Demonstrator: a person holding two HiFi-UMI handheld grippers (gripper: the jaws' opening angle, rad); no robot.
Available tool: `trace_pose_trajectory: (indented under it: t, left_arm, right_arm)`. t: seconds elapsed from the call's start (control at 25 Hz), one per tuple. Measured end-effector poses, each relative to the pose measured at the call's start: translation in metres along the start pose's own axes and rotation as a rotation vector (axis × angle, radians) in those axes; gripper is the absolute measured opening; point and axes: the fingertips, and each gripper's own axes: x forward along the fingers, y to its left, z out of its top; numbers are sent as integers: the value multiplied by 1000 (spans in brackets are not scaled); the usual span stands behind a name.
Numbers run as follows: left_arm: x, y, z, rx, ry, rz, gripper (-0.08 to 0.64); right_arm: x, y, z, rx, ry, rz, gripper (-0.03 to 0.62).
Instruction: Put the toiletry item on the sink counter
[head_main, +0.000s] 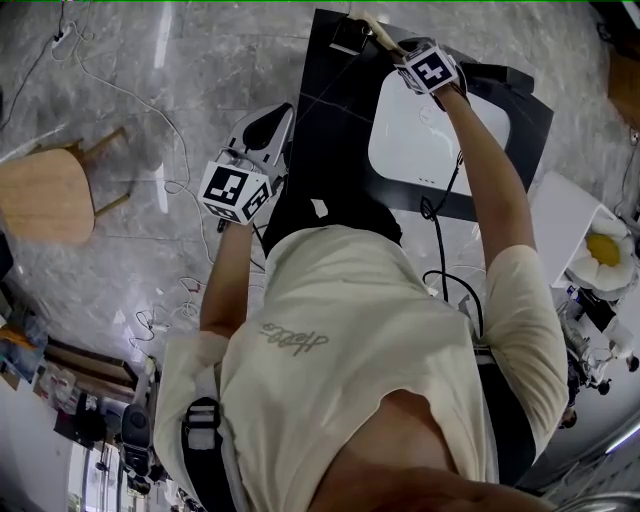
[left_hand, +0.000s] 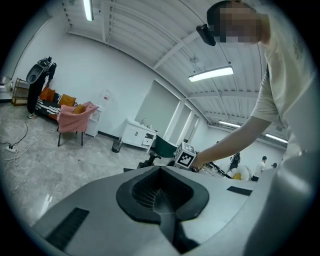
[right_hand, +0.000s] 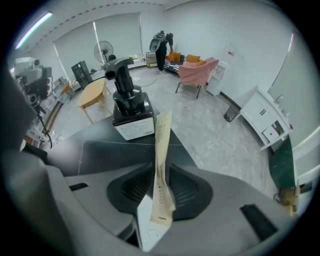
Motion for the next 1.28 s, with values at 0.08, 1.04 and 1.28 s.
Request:
trace_pose_trajectory:
  t: [0.08, 1.04, 1.28]
  left_arm:
    - [-2, 0, 1, -3, -6, 4, 2]
    - [-17, -73, 33, 142, -36, -92, 2]
    - [-23, -106, 35, 181, -30, -106, 2]
  right_arm:
    - [-6, -3, 4, -16, -40, -27, 110]
    - [-121, 34, -24, -7, -309, -157, 60]
    - [-155, 57, -59, 47, -383, -132, -3]
